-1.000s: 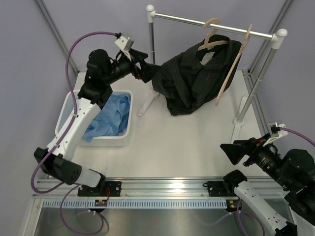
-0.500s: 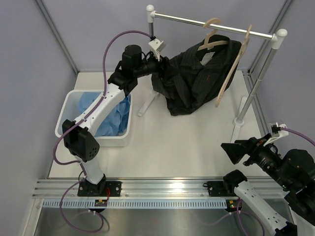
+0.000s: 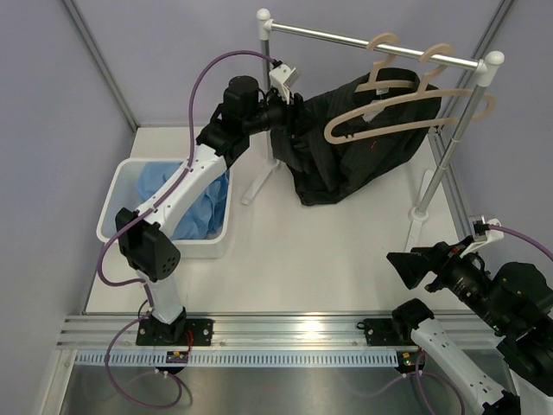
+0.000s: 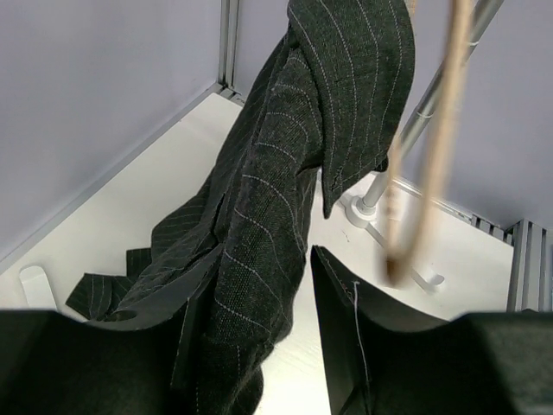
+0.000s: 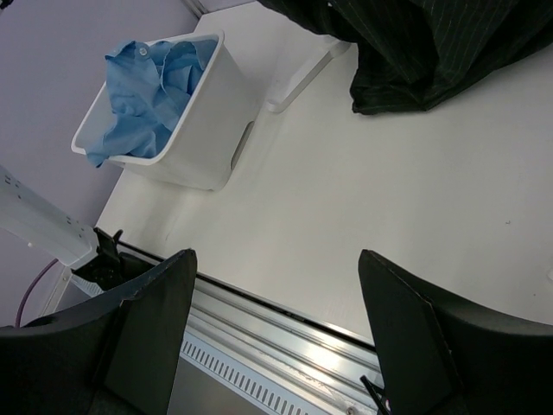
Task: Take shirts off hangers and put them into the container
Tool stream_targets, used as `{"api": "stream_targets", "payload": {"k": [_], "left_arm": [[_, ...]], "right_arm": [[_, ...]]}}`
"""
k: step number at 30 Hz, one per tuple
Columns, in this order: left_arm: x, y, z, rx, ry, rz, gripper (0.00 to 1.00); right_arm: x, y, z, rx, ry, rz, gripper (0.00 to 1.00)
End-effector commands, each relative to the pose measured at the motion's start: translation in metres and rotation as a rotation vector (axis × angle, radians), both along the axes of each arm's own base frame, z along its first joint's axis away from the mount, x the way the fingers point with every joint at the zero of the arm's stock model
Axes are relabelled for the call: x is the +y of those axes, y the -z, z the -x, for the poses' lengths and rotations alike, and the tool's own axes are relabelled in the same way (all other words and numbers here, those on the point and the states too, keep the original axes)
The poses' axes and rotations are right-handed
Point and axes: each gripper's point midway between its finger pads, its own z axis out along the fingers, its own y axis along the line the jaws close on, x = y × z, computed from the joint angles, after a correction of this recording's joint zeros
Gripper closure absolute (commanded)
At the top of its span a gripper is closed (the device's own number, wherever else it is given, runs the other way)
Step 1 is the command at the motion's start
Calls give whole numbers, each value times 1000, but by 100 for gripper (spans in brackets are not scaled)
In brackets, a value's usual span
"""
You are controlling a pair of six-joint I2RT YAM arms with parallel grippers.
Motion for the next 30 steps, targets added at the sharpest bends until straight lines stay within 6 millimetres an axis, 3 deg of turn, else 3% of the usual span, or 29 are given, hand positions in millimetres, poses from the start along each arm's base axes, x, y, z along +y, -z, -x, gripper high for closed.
{"api": "stream_targets", "payload": {"k": [1, 2, 3, 4, 5, 6, 7, 17, 19, 20, 22, 26, 27, 28, 29, 30], "left_arm": [[1, -90, 12, -146, -63, 148, 100], [-3, -88, 12, -130, -73, 135, 100], [-2, -115, 13, -164, -94, 163, 100], [-10, -92, -2, -103, -132, 114, 100], [-13, -95, -6, -100, -140, 114, 100], [-12, -116, -4, -129, -145, 146, 100], [-18, -102, -13, -93, -149, 129, 99], [-29, -65, -29, -36, -177, 90, 100], [-33, -77, -21, -77, -171, 117, 100], [-36, -71, -18, -78, -162, 106, 100], [-35, -85, -6, -119, -154, 119, 100], [-25, -102, 9, -152, -148, 127, 100], [-24, -92, 10, -143, -148, 110, 100], [-15, -112, 22, -184, -145, 147, 100], [-11, -115, 26, -192, -146, 158, 100], [-12, -95, 28, -162, -141, 144, 100]], "right_arm": [[0, -2, -1, -16, -3, 4, 16], [0, -3, -1, -19, -5, 3, 16], [1, -3, -1, -18, -7, 1, 16], [0, -4, 0, -19, -4, -1, 16], [0, -5, 0, -21, -4, -2, 16], [-1, -6, 1, -24, -2, -3, 17], [0, -5, 1, -20, -4, -1, 17], [0, -3, 0, -11, -1, -1, 17], [1, -2, -1, -10, -5, -5, 16], [2, -2, -1, -8, -6, -7, 17], [1, -2, -1, -10, -2, -6, 17], [-1, -2, 0, -10, 3, 0, 17], [-1, -1, 0, -8, 3, 0, 17], [-1, -1, -1, -9, 3, -1, 16], [0, 0, -1, -8, 2, -3, 17], [1, 2, -1, -5, 0, -3, 16]]}}
